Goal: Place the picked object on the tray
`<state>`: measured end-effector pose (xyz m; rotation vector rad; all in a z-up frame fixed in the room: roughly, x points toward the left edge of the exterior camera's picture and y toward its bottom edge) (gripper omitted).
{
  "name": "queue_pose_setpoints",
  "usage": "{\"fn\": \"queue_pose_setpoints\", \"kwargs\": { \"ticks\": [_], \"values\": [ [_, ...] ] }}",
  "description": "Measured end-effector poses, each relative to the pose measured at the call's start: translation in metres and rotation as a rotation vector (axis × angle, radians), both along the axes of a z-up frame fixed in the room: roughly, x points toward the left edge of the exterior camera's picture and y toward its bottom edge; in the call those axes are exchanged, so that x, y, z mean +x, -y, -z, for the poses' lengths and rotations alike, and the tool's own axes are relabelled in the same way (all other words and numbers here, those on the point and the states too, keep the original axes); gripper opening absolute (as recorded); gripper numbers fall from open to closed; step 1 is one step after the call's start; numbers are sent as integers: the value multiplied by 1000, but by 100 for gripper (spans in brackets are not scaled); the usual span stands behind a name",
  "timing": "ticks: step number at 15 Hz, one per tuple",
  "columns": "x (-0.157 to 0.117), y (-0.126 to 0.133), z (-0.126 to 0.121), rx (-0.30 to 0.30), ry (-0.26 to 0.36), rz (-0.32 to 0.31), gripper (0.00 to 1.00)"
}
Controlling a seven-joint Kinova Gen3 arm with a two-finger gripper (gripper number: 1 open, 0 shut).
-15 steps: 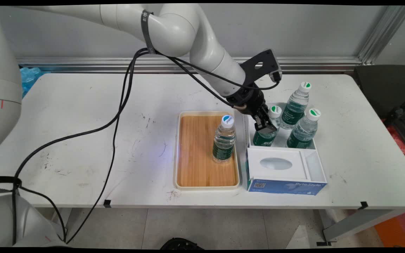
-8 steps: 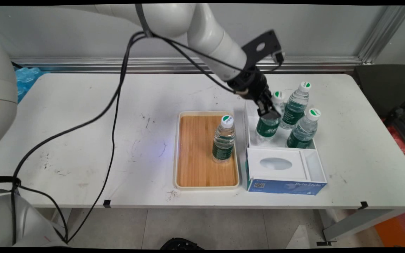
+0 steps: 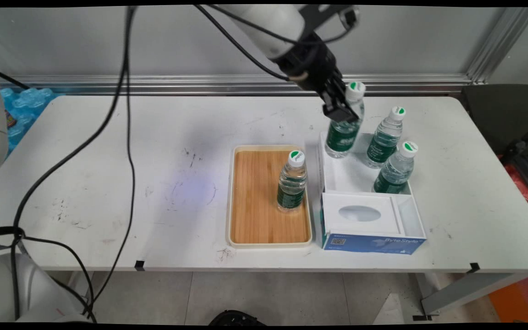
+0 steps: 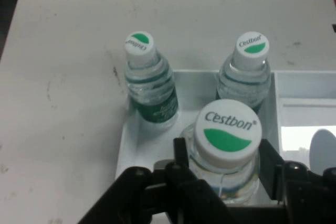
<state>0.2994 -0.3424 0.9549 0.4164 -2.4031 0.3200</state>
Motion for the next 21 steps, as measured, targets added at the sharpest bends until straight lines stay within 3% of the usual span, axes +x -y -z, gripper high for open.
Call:
{"fn": "queue_pose_setpoints", "kwargs": {
  "ticks": [8,15,21],
  "values": [
    [56,-18,-20,27,41,-3,0],
    [94,-22,4,33,76,-12,0],
    [101,-10,37,40,71,-7,0]
  ]
}}
